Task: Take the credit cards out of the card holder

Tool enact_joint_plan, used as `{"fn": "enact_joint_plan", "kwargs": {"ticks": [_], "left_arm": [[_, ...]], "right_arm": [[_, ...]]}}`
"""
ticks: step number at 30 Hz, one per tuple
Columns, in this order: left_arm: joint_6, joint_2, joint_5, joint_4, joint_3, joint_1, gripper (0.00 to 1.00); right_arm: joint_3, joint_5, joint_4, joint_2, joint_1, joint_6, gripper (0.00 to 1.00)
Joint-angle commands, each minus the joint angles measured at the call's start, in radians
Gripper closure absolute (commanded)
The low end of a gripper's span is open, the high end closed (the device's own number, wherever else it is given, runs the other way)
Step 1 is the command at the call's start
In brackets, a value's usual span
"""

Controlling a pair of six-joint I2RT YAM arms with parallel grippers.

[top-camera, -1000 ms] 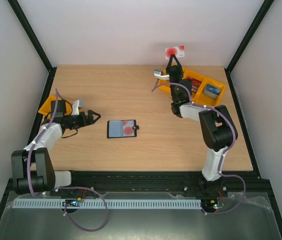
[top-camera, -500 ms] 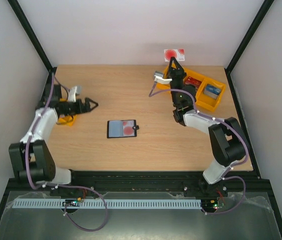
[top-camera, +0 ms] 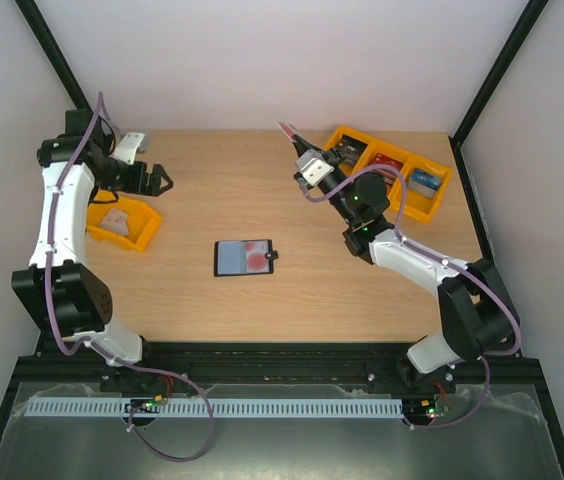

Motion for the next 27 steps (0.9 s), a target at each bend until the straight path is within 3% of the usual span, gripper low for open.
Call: {"fn": "enact_joint_plan", "kwargs": {"ticks": [1, 4, 9, 12, 17, 27], "left_arm": [[0.045, -0.006, -0.257, -0.185, 0.005, 0.068, 0.01], [0.048, -0.040, -0.311, -0.169, -0.037, 0.137, 0.01], [0.019, -0.002, -0.534, -0.106, -0.042, 0.317, 0.01], [0.043, 0.061, -0.705, 0.026, -0.046, 0.331, 0.01], [0.189, 0.159, -0.727, 0.179, -0.087, 0.332, 0.01], [0.261, 0.333, -0.648, 0.306, -0.075, 0.306, 0.01]], "right_arm": [[-0.073, -0.091, 0.112, -0.038, -0.003, 0.327, 0.98], [-0.097, -0.171, 0.115, -0.063, -0.028, 0.374, 0.98], [-0.185, -0.217, 0.200, -0.112, -0.073, 0.469, 0.98], [-0.203, -0.283, 0.182, -0.106, -0.073, 0.472, 0.98], [-0.184, -0.273, 0.088, -0.121, -0.073, 0.442, 0.98], [-0.143, -0.300, -0.071, -0.103, -0.073, 0.356, 0.99]]}}
